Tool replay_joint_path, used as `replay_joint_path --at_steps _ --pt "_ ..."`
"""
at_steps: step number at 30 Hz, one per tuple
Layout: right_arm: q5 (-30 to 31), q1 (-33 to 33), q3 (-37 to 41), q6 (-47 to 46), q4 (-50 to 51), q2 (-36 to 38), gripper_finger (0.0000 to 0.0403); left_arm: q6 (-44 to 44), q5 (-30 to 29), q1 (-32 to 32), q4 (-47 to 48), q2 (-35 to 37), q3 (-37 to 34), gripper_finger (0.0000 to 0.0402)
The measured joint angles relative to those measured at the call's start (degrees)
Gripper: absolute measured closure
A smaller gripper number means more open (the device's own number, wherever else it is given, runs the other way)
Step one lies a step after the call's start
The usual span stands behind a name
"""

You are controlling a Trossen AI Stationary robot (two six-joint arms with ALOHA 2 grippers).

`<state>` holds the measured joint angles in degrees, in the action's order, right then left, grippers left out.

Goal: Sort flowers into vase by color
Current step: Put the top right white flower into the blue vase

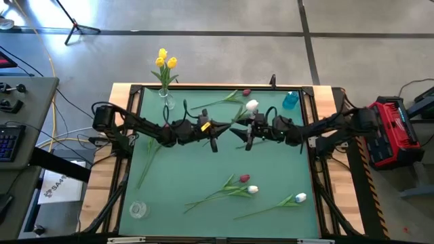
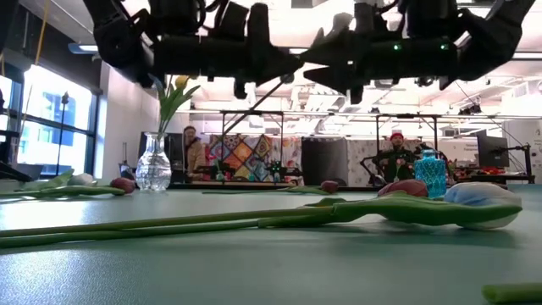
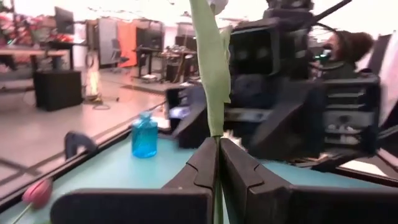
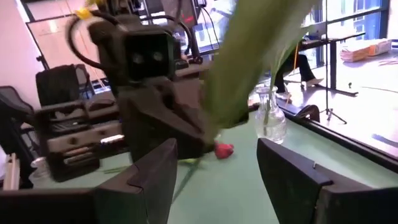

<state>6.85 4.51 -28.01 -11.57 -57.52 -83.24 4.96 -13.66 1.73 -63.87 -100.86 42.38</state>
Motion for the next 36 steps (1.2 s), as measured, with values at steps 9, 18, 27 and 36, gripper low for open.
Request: replay_joint_path --at_steps 9,18,27,36 --pt "0.0 0.02 -0.87 0.85 -2.3 0.15 0.02 -2.65 0.08 -1.25 -0.29 0.0 0.17 0.0401" --pt "-0.07 -0.02 -0.87 -0.35 -2.3 0.15 0.0307 -2.43 0.01 -1.43 0.39 0.04 0.17 0.0401" --pt "1.78 2.23 -0.85 1.14 4.94 3.6 0.0387 2.26 -2.42 -0.21 10.01 0.7 0.1 0.0359" --pt "14.27 7.68 -3.26 4.26 37.12 21.36 0.0399 4.92 1.37 -0.68 27.68 0.72 0.08 0.0298"
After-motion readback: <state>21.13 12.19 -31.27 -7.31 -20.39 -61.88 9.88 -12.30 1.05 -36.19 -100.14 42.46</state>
